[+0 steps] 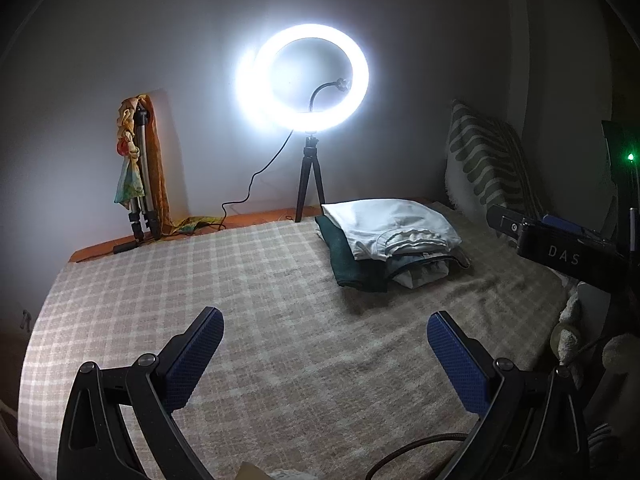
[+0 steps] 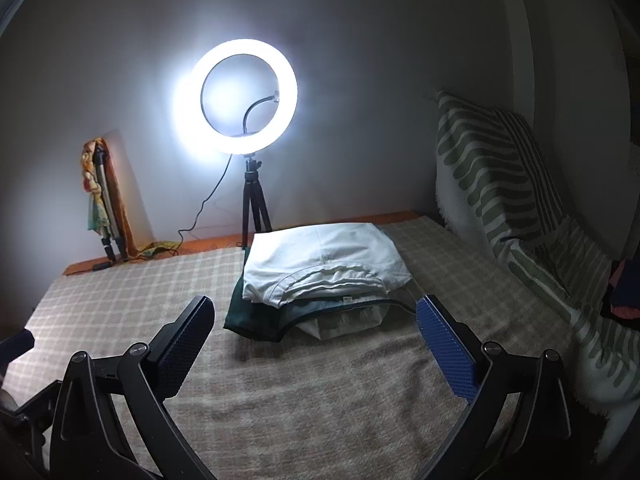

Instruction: Fold small clothes

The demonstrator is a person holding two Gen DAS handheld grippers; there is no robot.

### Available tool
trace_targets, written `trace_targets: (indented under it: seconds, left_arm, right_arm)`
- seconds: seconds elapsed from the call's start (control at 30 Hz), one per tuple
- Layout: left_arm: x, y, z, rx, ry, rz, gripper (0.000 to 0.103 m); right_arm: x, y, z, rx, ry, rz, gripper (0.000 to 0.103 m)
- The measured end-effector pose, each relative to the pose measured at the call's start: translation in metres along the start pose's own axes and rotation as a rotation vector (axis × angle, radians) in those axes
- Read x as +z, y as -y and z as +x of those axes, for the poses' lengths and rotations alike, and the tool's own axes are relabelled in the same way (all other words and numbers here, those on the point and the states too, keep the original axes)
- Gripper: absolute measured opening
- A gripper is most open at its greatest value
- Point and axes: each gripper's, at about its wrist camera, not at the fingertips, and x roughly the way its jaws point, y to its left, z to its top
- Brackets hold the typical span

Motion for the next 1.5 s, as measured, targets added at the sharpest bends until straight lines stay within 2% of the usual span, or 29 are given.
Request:
trace_targets:
  seconds: [0.23,1.5]
  left_arm:
    - [-0.0059,0.0060,0.0001,0.031,-0.004,0.041,0.103]
    - [-0.0056,0.0085,0.0024,0.027,-0.018,0.027,0.103]
  right_arm:
    - [-0.0016,-0.0017,-0.0014,-0.002,0.003,-0.009,0.101]
    - [-0.0039,0.0028,0.0038,0.021,-0.025,0.011,0.101]
